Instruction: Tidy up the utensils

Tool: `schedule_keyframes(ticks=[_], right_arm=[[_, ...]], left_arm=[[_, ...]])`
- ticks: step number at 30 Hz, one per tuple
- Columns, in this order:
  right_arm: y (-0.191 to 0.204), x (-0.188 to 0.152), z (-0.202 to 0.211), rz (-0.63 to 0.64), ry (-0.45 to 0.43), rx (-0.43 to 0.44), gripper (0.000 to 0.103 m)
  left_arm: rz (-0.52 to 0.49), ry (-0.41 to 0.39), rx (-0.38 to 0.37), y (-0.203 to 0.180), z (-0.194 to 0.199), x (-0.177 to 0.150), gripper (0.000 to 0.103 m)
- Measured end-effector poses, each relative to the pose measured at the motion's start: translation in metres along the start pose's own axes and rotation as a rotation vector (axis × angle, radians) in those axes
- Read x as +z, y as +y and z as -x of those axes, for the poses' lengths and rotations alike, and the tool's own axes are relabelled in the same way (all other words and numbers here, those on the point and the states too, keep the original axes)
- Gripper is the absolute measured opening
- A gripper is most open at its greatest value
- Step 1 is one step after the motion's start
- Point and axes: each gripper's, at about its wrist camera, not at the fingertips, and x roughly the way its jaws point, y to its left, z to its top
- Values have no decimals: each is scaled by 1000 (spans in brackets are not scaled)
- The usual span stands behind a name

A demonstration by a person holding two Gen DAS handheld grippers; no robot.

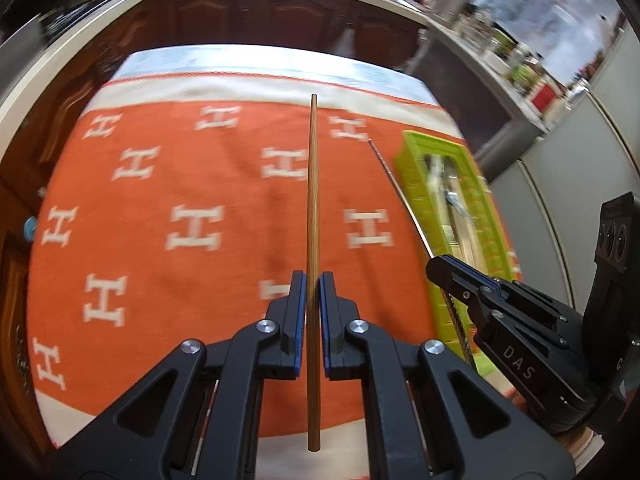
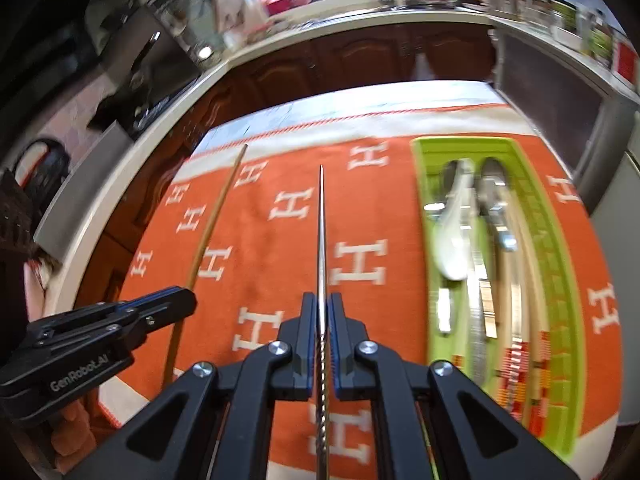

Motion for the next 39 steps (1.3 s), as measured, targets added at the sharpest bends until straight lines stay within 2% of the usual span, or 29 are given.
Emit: schedule_keyframes(ticks=[4, 9, 15, 19, 26, 37, 39], right_arm=[[-35, 4, 24, -66, -33, -28, 5], [-78, 5, 41, -133, -60, -91, 5], [-113, 4, 40, -191, -43, -123, 5], [-121, 1, 34, -206, -33, -127, 5], [-123, -1, 22, -215, -24, -167, 6], [-125, -4, 28, -229, -13, -145, 6], [-122, -5, 30, -218, -12, -143, 6]], left_arm=[[-52, 14, -71, -48, -6, 10, 4], [-102, 55, -122, -103, -25, 20, 4], [-91, 118, -162, -145, -60, 28, 4], [-63, 155, -165, -156, -82, 29, 4], [-46, 217, -127, -156, -112, 19, 4], [-79, 211, -115, -151, -93, 12, 5], [-87, 201, -111, -151, -85, 11, 9]])
